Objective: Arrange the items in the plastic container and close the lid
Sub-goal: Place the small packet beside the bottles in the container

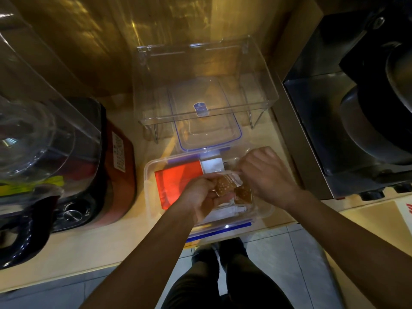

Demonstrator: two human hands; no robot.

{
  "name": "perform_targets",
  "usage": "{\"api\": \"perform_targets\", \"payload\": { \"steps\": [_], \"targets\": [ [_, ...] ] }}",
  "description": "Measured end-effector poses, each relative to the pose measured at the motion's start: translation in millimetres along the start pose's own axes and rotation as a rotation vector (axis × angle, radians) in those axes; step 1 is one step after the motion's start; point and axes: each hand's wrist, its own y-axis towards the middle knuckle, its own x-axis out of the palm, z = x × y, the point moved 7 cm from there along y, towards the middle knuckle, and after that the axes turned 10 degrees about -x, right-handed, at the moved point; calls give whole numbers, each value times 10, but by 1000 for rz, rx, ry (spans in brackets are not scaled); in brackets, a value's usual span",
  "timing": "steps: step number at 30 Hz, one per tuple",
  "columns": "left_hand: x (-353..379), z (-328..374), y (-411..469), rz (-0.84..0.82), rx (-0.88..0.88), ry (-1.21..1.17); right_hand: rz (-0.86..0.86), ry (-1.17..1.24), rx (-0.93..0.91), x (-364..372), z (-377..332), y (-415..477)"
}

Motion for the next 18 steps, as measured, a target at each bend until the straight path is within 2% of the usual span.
{"api": "perform_targets", "payload": {
  "steps": [4,7,9,11,13,15,16,18],
  "targets": [
    [4,0,15,-7,-24,-88,-59,-4,-125,139,-153,-95],
    [16,24,25,10,62,67,-118,65,-118,208,-170,-128],
    [6,49,5,71,153,191,-173,196,-31,242,-104,-147],
    [23,85,-6,75,244,264,-183,325,134,228,58,-168],
    [84,103,9,92,336,474,-207,317,200,211,168,-167],
    [182,84,21,194,435,914,-300,260,133,239,159,-141],
    [228,63,28,224,482,1047,-366,236,98,267,132,-131],
    [277,-15,58,196,496,1056,-522,223,57,372,75,-136]
  ]
}}
